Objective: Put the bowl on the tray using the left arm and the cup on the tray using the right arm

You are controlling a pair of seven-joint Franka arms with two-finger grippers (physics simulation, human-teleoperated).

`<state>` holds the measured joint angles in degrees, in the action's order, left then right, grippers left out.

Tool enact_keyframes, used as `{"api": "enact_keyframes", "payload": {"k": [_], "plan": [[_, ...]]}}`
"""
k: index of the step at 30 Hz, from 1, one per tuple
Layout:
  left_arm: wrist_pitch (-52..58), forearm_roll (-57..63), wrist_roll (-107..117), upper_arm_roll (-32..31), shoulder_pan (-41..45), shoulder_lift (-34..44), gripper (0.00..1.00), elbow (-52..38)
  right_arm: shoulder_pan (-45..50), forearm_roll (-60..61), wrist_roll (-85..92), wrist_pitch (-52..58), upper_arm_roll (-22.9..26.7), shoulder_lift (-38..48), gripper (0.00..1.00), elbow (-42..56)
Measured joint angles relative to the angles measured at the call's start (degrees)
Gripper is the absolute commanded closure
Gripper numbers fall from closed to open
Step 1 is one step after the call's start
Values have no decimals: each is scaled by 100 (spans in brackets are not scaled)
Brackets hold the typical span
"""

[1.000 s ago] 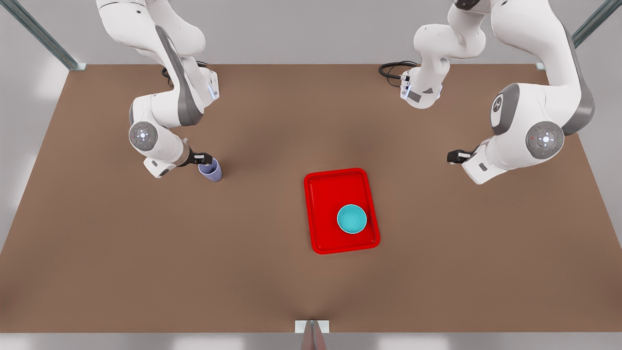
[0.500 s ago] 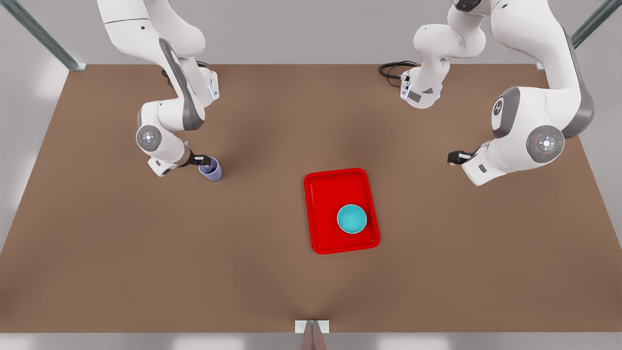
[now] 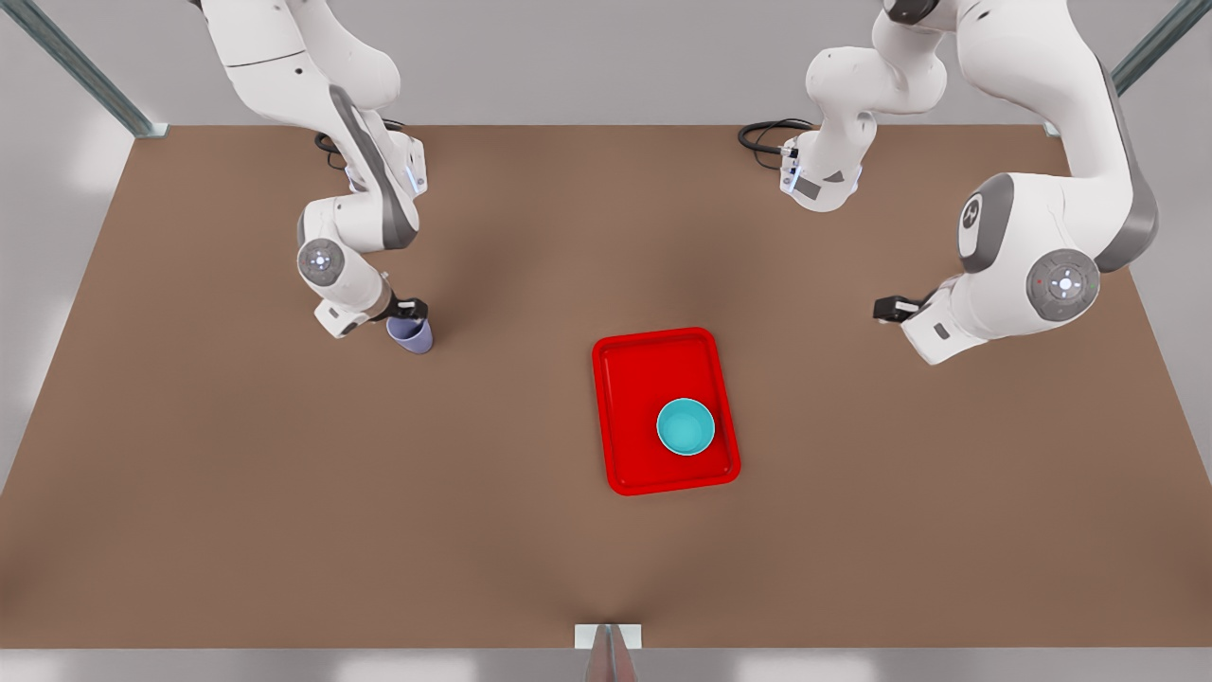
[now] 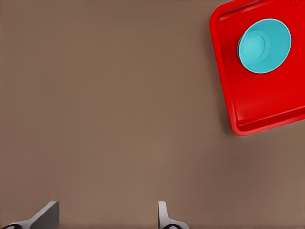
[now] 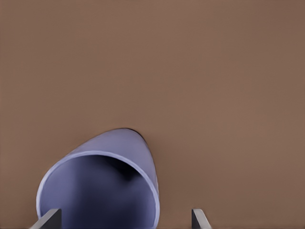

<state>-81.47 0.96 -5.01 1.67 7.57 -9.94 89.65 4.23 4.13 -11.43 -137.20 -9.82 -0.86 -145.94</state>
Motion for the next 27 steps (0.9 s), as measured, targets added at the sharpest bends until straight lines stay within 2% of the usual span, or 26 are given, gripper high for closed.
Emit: {"api": "enact_keyframes", "payload": {"k": [1, 3, 7, 10, 18, 21, 24, 27], "plan": [[7, 0, 0, 0, 14, 1, 0, 0, -9, 0, 0, 0, -1, -2, 5, -4], [0, 0, 0, 0, 13, 1, 0, 0, -59, 0, 7, 0, -3, -2, 19, -13], [0, 0, 0, 3, 13, 1, 0, 0, -221, 0, 9, 0, -2, -11, 26, -4], [0, 1, 0, 0, 17, 1, 0, 0, -321, 0, 9, -8, -1, -75, 44, 12], [-9, 1, 0, 0, 17, -8, 0, 0, -80, 9, -9, -166, -11, -221, 49, 40], [-18, 1, 0, 3, 14, -25, 0, 0, -165, 9, -2, -159, -10, -225, 58, 36], [-18, 1, 0, 3, 13, -25, 0, 0, -77, 8, -4, -145, -11, -222, 79, 40], [-18, 1, 0, 7, 17, -25, 0, 0, -120, 9, -3, -141, -19, -222, 79, 40]]}}
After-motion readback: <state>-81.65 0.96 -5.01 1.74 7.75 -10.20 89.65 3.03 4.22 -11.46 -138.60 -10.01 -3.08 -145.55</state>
